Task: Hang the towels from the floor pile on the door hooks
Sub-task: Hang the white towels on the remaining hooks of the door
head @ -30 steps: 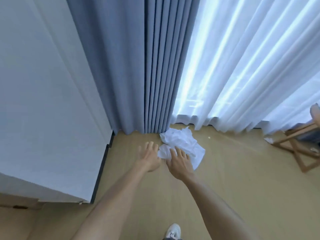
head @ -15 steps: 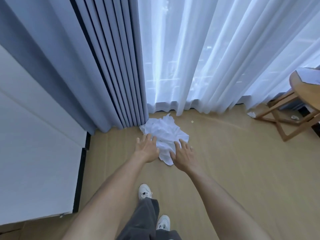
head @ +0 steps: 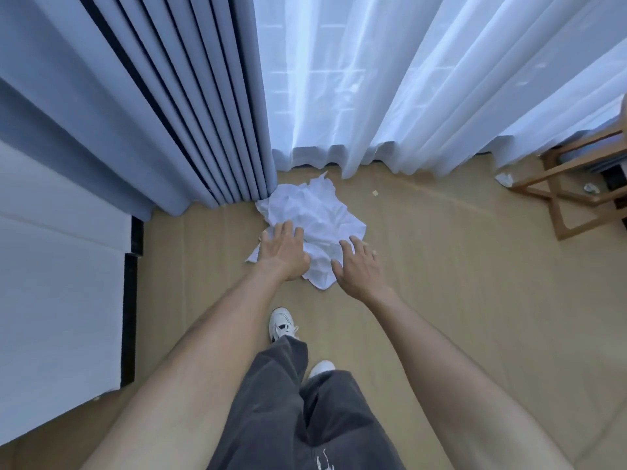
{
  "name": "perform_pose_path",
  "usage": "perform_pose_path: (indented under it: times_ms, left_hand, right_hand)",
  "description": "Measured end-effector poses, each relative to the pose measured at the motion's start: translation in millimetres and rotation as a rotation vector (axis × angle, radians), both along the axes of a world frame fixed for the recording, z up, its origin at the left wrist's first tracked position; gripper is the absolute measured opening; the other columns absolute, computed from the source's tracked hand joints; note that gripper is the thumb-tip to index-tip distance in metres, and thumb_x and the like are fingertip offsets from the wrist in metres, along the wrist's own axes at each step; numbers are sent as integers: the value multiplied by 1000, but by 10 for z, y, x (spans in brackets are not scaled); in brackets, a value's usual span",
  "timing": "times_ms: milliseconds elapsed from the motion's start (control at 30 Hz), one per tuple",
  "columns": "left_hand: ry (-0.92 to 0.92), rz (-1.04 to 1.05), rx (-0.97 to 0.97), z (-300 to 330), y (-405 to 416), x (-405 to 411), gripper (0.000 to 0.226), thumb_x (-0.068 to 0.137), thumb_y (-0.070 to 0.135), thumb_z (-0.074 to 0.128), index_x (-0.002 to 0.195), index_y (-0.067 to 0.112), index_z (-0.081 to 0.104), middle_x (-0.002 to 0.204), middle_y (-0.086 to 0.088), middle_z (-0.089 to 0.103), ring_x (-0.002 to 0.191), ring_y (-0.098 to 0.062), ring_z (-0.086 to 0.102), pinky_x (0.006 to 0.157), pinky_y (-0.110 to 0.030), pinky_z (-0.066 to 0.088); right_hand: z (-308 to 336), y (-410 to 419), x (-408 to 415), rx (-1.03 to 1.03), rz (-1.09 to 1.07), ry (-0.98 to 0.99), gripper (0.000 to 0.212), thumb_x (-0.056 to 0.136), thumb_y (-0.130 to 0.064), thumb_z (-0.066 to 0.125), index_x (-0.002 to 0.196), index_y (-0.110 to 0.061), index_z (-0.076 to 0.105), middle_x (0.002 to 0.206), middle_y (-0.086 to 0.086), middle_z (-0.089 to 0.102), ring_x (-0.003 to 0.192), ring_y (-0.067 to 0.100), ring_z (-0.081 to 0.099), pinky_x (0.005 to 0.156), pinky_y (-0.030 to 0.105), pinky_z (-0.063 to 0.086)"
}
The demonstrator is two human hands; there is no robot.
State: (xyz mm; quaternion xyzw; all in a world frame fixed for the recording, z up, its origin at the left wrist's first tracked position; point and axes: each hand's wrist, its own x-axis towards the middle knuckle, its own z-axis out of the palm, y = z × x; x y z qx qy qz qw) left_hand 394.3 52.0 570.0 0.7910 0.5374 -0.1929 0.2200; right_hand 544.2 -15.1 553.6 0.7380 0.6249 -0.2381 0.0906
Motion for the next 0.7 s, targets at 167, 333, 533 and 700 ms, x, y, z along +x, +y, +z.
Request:
perform_pose_path:
  times_ms: [167, 333, 533, 700]
  left_hand:
    - [-23, 20, -15, -653, 287, 193, 49, 93, 29, 39, 138, 10, 32, 148, -9, 24, 138, -25, 22, 109, -43, 26]
    - [-58, 27, -34, -1509, 514, 386, 54, 96, 27, 36, 145, 10, 22, 158, -8, 6, 146, -23, 5, 116, -45, 16]
    - [12, 51, -67, -2924, 836, 531, 55, 95, 25, 38, 146, 11, 21, 156, -8, 10, 145, -24, 8, 114, -45, 16]
    - [51, 96, -41, -4079, 1207, 628, 46, 94, 23, 38, 138, 11, 29, 143, -8, 28, 133, -24, 28, 104, -40, 28]
  right_hand:
    - [-671, 348, 142, -35, 0, -13, 49, 99, -37, 35, 141, -12, 31, 152, 10, 24, 136, 28, 27, 106, 39, 24]
    - [-1582, 743, 315, -73, 42, -15, 48, 99, -37, 32, 142, -13, 29, 152, 10, 24, 137, 27, 27, 105, 38, 26]
    - [-2916, 1184, 606, -110, 70, -7, 52, 99, -38, 33, 144, -14, 25, 154, 9, 19, 139, 26, 22, 109, 39, 24]
    - [-4091, 1552, 855, -86, 127, -32, 53, 99, -38, 33, 145, -13, 23, 154, 10, 19, 139, 28, 22, 109, 42, 23]
